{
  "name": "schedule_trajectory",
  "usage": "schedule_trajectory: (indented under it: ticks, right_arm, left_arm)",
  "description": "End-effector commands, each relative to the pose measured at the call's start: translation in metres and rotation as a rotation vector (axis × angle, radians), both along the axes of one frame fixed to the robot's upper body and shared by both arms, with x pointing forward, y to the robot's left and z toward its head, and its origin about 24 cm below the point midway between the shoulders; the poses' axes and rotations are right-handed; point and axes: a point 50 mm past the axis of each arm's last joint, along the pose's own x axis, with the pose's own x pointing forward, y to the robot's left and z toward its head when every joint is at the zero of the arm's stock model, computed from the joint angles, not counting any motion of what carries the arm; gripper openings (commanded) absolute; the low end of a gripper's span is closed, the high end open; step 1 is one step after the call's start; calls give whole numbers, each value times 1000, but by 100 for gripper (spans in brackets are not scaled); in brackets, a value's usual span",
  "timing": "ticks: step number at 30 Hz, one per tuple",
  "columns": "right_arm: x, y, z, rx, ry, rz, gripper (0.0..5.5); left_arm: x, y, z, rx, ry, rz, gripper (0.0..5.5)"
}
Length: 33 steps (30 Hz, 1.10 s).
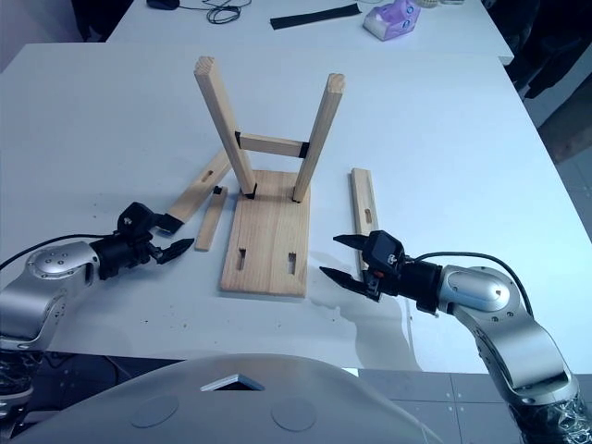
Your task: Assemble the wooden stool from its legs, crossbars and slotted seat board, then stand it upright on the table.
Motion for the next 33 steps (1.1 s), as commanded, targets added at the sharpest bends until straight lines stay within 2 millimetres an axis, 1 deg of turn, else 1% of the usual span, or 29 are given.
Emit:
schedule_trajectory:
  ticks: [1, 3, 6, 9, 11, 14, 16, 20, 23, 28, 33]
  right_arm:
    - [-3, -4, 1, -18, -3, -6, 299]
    - [-5, -4, 0, -18, -1, -16, 299]
    - [-5, -4, 0, -12, -3, -24, 299]
    - [-4, -1, 0, -8, -9, -24, 299]
    - [-3, 0, 0, -4, -10, -19, 299]
    - [-1, 0, 1, -6, -12, -13, 299]
    - [0, 0, 1, -5, -12, -10, 299]
    - [0, 0, 1, -7, -8, -3, 299]
    - [0, -1, 1, -8, -4, -3, 299]
    - [-2, -1, 1, -7, 0, -3, 299]
    - [-2, 0, 0, -3, 5, -3, 299]
  left_arm:
    - [-6, 4, 31, -53, 28, -12, 435]
    - [-4, 1, 44, -84, 32, -36, 435]
    - [3, -12, 63, -162, 24, -62, 435]
    - [6, -31, 67, -210, 37, -83, 435]
    - [6, -42, 62, -197, 55, -92, 435]
    - [10, -47, 48, -155, 66, -55, 435]
    - [15, -46, 40, -128, 61, -27, 435]
    - [18, -39, 24, -62, 47, 30, 435]
    - [17, -40, 19, -67, 48, 31, 435]
    - [12, -50, 14, -91, 66, 1, 435]
    - [14, -52, 11, -86, 73, 4, 435]
